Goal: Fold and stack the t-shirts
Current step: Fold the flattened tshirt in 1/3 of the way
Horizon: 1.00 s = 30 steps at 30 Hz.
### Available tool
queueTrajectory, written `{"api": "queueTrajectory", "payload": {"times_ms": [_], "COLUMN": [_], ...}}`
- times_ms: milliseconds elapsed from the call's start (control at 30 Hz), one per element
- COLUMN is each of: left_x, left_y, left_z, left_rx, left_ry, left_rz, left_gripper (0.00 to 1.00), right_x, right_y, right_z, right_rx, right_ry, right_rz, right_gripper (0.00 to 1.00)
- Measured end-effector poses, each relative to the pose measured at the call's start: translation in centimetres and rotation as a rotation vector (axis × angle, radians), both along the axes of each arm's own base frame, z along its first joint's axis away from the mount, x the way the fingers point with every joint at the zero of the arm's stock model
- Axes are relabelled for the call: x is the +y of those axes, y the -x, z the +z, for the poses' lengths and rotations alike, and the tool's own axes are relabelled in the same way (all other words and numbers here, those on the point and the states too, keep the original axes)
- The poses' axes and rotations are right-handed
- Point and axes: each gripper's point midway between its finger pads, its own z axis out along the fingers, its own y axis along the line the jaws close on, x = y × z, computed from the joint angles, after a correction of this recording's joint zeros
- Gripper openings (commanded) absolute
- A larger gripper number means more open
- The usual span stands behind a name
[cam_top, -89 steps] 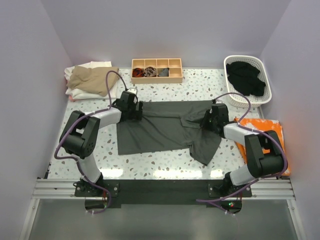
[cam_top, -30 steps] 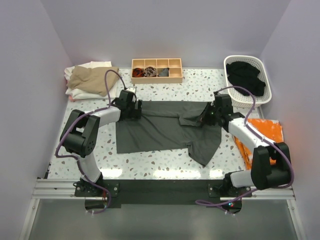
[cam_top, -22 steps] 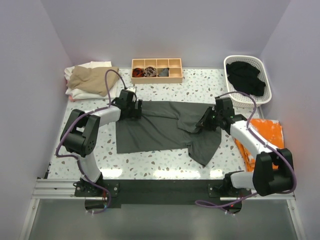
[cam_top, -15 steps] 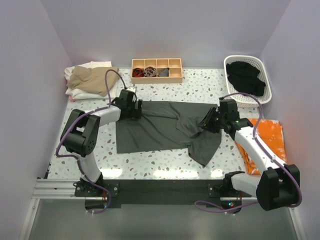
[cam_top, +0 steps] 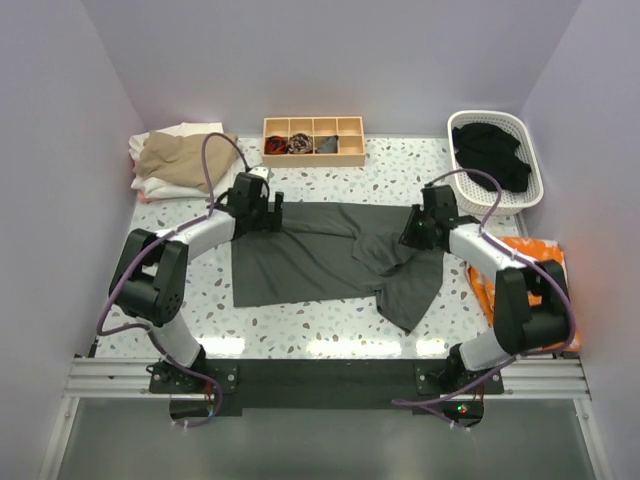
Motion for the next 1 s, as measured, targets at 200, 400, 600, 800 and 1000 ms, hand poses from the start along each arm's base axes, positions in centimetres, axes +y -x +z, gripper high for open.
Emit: {"api": "queueTrajectory", "payload": {"times_ms": [200,400,600,800,1000], "left_x": [0.9,3.3,4.9,7.2,10.6], "left_y": [-0.1,0.2,-1.8,-2.3,0.7], "left_z": [-0.1,-3.0,-3.2,-2.5,-1.7], "left_rx": [0.003,0.076,0.056,0.008,0.018], "left_ry": [-0.014,-0.058,-0.103,-0.211,-0.336], "left_rz": [0.029,0.089,0.155,0.256,0.355], "left_gripper": [1.0,1.0,1.0,1.0,1.0], "right_x": [-0.4,-1.8,-3.4,-5.3,-6.1], "right_y": [-5.0,-8.8,-10.5,-11.4,-11.5], "right_z": [-1.6,-4.3,-4.5,-4.5,-4.6], "right_rx": [-0.012,0.024,0.028,0.039,0.049], "right_ry": [0.082,0.193,0.244,0.234,0.239], "right_rz": [-0.007,-0.06,-0.12,-0.175,-0.195], "right_gripper": [0.15,0.13,0.13,0.14,0.19]}}
